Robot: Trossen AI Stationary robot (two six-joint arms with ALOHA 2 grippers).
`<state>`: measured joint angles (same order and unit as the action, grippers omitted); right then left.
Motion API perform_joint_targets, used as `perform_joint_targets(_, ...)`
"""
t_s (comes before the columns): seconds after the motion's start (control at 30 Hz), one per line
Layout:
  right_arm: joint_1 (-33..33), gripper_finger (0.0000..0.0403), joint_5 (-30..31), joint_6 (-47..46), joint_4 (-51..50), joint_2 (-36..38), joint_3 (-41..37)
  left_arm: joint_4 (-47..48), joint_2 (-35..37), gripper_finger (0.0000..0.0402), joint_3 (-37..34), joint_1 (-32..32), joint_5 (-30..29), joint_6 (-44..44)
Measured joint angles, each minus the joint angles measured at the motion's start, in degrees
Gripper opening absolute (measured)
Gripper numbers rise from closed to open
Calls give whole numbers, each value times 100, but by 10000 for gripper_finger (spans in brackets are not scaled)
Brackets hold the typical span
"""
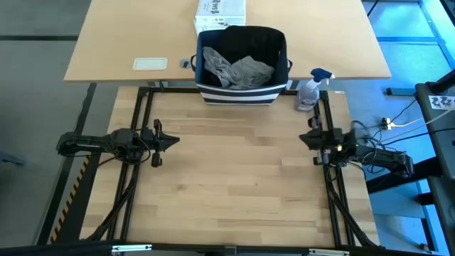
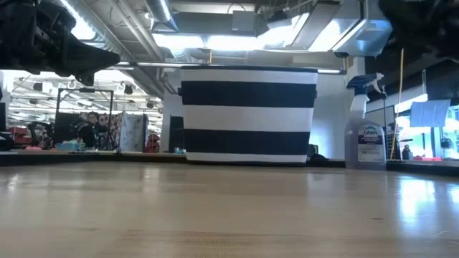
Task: Fold Laundry from Bin
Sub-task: Remove the black shirt from the blue bin
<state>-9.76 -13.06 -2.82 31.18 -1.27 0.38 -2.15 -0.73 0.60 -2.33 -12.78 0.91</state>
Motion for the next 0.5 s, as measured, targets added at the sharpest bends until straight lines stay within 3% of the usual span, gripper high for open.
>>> perform_joint_targets(0.1,2,3,346,108,341,-3,0,0,0,18,2,0,0,2)
perform_joint_targets(0.37,4,3,3041,-389,-449,-101,35,-2,0,18,4,2,0,2)
perform_joint_targets(0.5,4,3,3361,-333,-342,-319,35,0,-2,18,4,2,0,0)
